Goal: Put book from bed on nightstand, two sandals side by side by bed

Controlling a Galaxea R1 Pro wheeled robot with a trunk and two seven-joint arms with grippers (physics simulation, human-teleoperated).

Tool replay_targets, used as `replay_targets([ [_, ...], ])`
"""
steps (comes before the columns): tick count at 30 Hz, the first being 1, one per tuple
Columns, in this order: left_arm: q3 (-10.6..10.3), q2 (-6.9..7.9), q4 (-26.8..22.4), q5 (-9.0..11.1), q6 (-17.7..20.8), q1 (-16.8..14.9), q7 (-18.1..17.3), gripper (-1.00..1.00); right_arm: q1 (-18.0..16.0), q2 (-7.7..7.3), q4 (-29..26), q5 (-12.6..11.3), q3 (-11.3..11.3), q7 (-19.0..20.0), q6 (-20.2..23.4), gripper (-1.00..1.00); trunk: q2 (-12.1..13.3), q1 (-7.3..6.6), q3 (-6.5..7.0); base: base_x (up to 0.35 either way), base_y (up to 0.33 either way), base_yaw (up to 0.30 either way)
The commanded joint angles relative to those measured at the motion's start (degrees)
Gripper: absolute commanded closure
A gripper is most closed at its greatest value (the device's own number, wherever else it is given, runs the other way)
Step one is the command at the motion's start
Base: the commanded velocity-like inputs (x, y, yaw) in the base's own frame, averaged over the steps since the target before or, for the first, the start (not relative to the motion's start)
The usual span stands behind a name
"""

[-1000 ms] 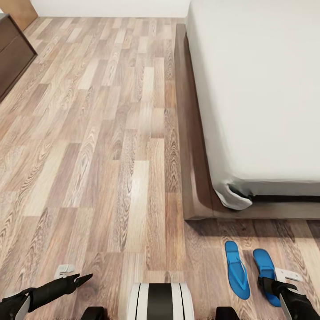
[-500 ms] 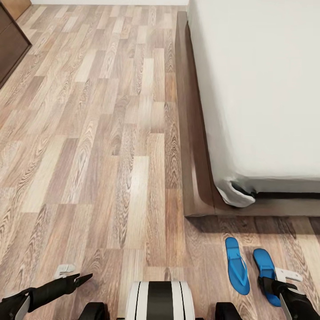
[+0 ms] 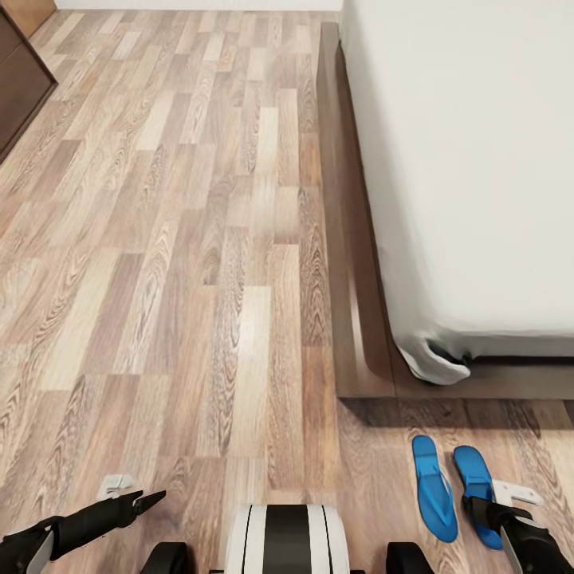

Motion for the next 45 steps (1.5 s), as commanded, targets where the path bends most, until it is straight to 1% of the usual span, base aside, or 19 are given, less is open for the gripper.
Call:
replay_targets([
  [1, 0.49, -0.08, -0.03, -0.44, 0.57, -0.04, -0.3, -1.0, -0.03, 0.04, -0.15, 0.6, -0.41, 0.54, 0.25, 1.0, -0.01, 0.01, -0.03, 0.195, 0.167, 0.0],
  [5, 0.49, -0.12, -0.01, -0.45, 0.56, -0.04, -0.2, -1.0, -0.03, -0.03, -0.2, 0.6, -0.43, 0.57, 0.25, 1.0, -0.01, 0.01, -0.03, 0.135, 0.104, 0.0],
  [14, 0.49, -0.52, -0.06, -0.61, 0.63, -0.04, -0.2, -1.0, -0.03, -0.14, -0.23, 0.52, -0.48, 0.62, 0.25, 1.0, -0.01, 0.01, -0.03, 0.011, 0.008, 0.0],
  [16, 0.49, -0.55, -0.06, -0.61, 0.64, -0.04, -0.14, -1.0, -0.03, -0.15, -0.25, 0.51, -0.48, 0.62, 0.25, 1.0, -0.04, 0.06, -0.47, 0.0, 0.0, 0.0],
  [26, 0.49, -0.56, -0.06, -0.61, 0.65, -0.04, -0.28, -1.0, -0.03, -0.23, -0.33, 0.5, -0.57, 0.62, 0.25, 1.0, -0.04, 0.06, -0.47, 0.0, 0.0, 0.0],
  [29, 0.49, -0.56, -0.06, -0.61, 0.65, -0.04, -0.28, -1.0, -0.03, -0.23, -0.33, 0.51, -0.57, 0.62, 0.25, 1.0, -0.08, 0.14, -1.14, 0.0, 0.0, 0.0],
  [45, 0.49, -0.56, -0.06, -0.61, 0.65, -0.04, -0.27, -1.0, -0.03, -0.23, -0.33, 0.51, -0.57, 0.62, 0.25, 1.0, -0.08, 0.14, -1.14, 0.0, 0.0, 0.0],
])
